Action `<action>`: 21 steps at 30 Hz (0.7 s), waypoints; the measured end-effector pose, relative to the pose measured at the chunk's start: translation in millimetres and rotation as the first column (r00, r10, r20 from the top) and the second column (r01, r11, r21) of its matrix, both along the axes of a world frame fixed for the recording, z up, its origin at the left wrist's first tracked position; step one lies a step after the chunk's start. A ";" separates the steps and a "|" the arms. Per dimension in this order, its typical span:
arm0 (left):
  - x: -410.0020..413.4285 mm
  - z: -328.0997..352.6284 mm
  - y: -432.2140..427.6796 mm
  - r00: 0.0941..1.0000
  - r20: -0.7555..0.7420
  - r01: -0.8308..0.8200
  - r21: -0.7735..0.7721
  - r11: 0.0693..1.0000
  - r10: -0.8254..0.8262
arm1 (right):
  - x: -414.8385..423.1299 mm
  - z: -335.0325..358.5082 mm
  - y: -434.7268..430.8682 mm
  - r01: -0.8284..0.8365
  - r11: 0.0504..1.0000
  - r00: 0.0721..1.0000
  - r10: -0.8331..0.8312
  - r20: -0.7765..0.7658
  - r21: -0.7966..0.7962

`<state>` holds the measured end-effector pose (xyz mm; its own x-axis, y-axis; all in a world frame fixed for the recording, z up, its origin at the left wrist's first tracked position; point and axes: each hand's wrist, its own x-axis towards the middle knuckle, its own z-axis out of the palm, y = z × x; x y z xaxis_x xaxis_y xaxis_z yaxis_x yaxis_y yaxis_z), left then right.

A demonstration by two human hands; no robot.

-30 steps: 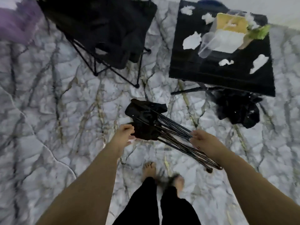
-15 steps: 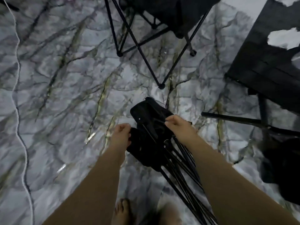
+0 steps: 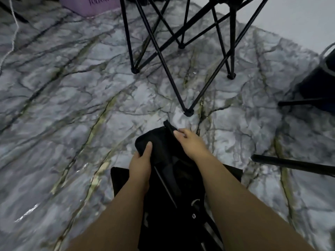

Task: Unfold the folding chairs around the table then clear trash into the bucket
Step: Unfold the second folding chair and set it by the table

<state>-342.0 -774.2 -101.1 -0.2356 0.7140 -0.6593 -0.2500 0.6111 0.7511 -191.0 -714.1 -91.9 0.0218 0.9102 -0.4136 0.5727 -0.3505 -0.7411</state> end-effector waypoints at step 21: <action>-4.4 17.2 -10.1 0.972 0.072 -0.233 0.149 0.961 0.224 | -9.7 26.5 7.7 -0.040 0.933 0.882 -0.135 -0.452 -0.358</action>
